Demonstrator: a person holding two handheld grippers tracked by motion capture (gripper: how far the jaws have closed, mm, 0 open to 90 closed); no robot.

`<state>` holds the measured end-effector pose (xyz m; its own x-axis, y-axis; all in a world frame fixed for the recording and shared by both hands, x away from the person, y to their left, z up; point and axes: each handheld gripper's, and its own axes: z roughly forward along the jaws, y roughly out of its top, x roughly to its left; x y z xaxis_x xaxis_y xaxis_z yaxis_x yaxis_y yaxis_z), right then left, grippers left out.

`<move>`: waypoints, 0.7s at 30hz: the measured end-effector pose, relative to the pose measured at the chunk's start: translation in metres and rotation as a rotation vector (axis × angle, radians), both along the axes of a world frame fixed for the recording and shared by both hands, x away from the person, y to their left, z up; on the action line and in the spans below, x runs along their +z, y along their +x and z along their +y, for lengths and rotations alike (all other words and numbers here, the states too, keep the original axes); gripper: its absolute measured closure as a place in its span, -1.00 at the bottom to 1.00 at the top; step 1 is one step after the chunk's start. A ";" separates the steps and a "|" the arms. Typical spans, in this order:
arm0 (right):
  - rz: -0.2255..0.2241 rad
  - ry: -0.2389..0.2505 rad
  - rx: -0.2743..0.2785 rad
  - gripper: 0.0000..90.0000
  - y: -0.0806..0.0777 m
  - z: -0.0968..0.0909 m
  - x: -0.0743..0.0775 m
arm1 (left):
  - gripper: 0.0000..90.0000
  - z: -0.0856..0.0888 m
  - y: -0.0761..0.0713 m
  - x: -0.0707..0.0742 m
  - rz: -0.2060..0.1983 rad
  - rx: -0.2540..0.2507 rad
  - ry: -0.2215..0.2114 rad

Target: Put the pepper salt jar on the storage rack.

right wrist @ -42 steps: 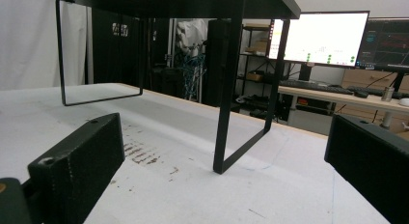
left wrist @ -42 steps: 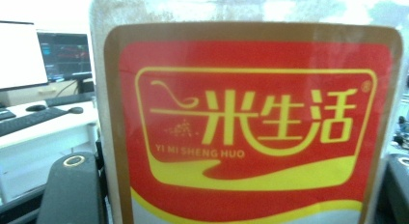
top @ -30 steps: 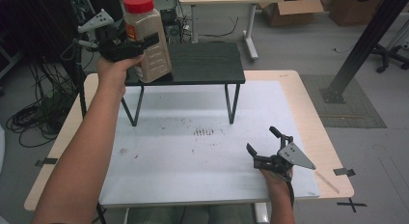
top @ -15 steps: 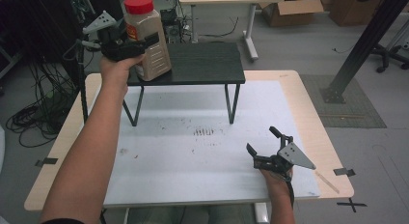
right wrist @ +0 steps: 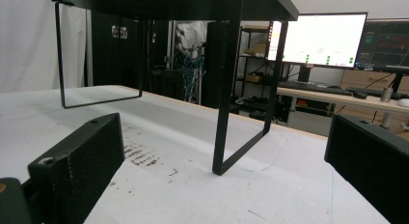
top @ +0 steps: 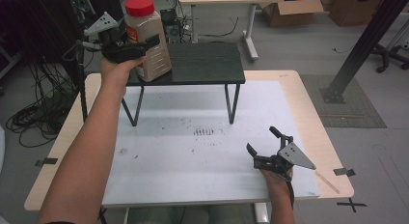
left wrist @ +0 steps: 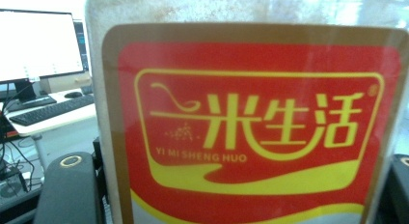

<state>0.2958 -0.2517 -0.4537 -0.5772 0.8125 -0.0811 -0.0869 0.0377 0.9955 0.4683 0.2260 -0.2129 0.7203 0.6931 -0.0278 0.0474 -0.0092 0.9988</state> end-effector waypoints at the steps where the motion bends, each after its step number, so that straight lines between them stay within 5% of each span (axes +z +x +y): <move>1: 0.000 0.001 0.000 -1.00 0.000 0.000 0.000 | -0.47 0.000 0.000 0.000 0.002 0.000 -0.001; 6: 0.001 0.003 0.001 -1.00 0.000 0.000 0.000 | -0.66 0.001 0.001 0.000 0.051 0.004 -0.026; 21: -0.003 -0.002 -0.002 -1.00 0.000 0.000 0.000 | -0.91 0.001 -0.007 0.005 0.050 0.041 0.007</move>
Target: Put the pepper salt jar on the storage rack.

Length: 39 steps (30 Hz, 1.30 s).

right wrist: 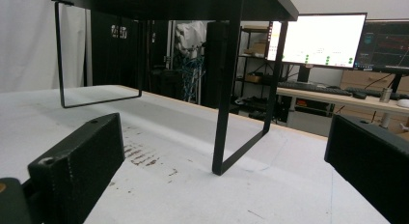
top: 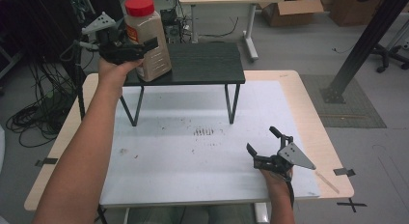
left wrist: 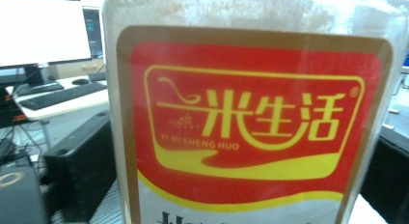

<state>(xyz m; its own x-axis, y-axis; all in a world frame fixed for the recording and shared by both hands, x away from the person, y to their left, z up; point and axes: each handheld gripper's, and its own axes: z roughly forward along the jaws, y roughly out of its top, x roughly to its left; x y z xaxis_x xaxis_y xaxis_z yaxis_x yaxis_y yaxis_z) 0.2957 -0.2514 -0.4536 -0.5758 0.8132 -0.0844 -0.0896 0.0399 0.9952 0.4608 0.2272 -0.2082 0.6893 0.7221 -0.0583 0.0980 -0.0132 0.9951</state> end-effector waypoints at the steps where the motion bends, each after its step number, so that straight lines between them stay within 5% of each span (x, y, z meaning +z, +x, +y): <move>1: 0.000 -0.001 0.000 -1.00 0.000 0.000 0.000 | -0.91 0.000 0.000 0.000 -0.003 -0.001 0.001; 23: -0.002 -0.003 -0.001 -1.00 0.000 0.000 0.000 | -1.00 0.012 -0.015 -0.003 0.031 0.051 0.010; 39: -0.003 -0.005 -0.001 -1.00 0.000 0.000 0.000 | -1.00 0.028 -0.045 -0.008 0.005 0.092 0.012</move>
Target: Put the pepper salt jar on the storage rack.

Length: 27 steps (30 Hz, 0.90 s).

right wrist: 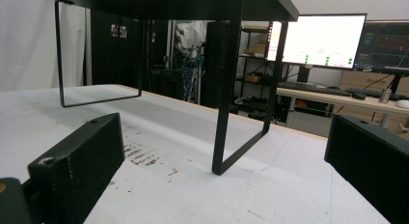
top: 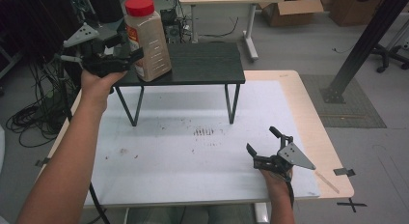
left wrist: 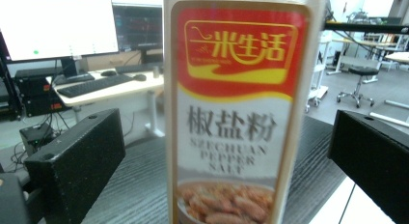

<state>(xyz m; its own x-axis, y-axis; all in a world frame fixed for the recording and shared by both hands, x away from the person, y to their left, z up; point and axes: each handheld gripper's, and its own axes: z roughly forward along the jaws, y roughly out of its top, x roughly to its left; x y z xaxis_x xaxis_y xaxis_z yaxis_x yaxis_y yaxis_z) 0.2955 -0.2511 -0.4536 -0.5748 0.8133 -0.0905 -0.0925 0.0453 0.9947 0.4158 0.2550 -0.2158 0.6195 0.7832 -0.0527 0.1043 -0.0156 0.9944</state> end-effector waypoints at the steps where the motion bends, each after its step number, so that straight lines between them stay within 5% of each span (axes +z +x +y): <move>1: 0.001 0.000 0.000 -1.00 0.000 0.000 0.000 | -1.00 0.002 -0.006 -0.002 -0.012 -0.004 -0.012; 14: 0.005 0.000 0.000 -1.00 0.000 0.000 0.000 | -1.00 0.004 -0.040 -0.015 -0.081 -0.048 -0.037; 27: 0.006 -0.004 0.002 -1.00 0.001 0.000 0.000 | -1.00 0.004 -0.060 -0.050 -0.065 -0.062 -0.011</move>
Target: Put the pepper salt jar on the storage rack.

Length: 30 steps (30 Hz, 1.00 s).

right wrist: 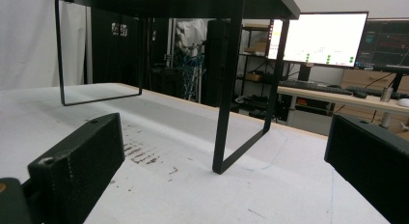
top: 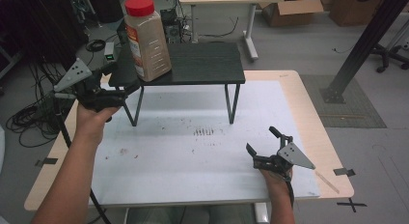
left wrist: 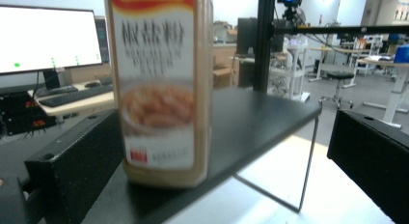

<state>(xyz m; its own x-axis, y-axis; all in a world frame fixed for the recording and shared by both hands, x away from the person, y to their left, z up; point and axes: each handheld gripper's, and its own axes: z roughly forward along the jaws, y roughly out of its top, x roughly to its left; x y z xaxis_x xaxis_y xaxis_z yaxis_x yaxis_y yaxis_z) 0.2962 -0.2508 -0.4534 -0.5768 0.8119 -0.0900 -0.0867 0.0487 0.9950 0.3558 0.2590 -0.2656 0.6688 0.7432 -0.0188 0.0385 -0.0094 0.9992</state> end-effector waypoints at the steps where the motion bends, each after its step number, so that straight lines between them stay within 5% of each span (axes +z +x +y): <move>1: 0.000 0.000 0.000 -1.00 0.000 0.000 0.000 | -0.99 0.000 0.000 0.000 0.000 0.000 0.000; 6: 0.002 0.000 0.001 -1.00 0.000 0.000 0.000 | -0.99 0.001 -0.006 -0.019 -0.014 -0.008 -0.012; 16: 0.000 0.001 0.000 -1.00 0.000 0.000 0.000 | -0.99 0.000 -0.011 -0.050 0.021 -0.010 0.012; 22: 0.001 0.001 0.001 -1.00 0.000 0.000 0.000 | -1.00 0.003 -0.013 -0.078 0.056 -0.006 -0.013; 30: 0.001 0.001 0.001 -1.00 0.000 0.000 0.000 | -0.99 0.007 -0.018 -0.106 0.042 -0.005 -0.046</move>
<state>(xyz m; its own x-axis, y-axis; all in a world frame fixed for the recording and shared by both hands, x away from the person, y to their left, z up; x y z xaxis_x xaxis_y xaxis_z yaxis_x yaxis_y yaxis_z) 0.2958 -0.2508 -0.4535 -0.5778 0.8114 -0.0884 -0.0859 0.0473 0.9952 0.3376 0.2662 -0.3713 0.6703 0.7376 -0.0813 0.0807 0.0364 0.9961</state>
